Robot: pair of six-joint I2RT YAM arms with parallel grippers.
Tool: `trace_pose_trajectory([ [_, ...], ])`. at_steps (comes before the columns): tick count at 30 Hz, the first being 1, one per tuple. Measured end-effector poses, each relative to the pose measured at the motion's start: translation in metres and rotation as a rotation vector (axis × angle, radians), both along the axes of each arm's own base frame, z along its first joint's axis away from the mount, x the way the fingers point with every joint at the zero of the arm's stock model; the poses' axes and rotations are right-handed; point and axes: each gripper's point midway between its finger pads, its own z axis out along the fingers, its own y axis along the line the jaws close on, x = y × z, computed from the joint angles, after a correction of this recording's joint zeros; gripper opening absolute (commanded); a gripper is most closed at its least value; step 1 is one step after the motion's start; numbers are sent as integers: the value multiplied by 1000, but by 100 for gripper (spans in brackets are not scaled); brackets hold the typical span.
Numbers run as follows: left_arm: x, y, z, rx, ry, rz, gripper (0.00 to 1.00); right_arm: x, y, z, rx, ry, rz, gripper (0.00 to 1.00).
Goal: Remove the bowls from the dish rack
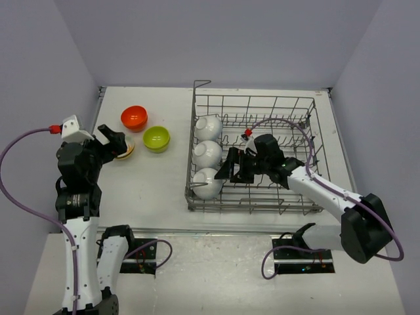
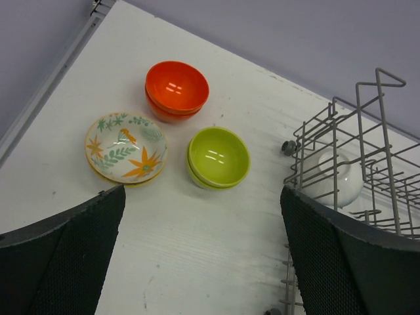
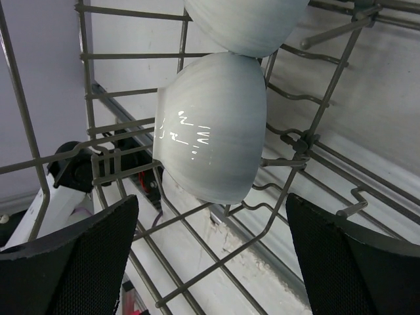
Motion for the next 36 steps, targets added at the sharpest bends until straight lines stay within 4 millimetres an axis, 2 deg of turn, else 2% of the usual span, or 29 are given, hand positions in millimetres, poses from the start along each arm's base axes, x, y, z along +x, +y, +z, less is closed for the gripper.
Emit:
trace_pose_trajectory([
  [9,2,2,-46,-11,96,9,100,-13,7,-2,21,40,5,93],
  [14,2,4,-62,-11,126,20,100,-13,12,-5,32,67,7,93],
  [24,-1,6,-59,-5,102,30,100,-9,18,-8,56,136,-32,92],
  [36,-2,6,-60,-3,100,32,100,-17,32,-6,129,220,19,90],
])
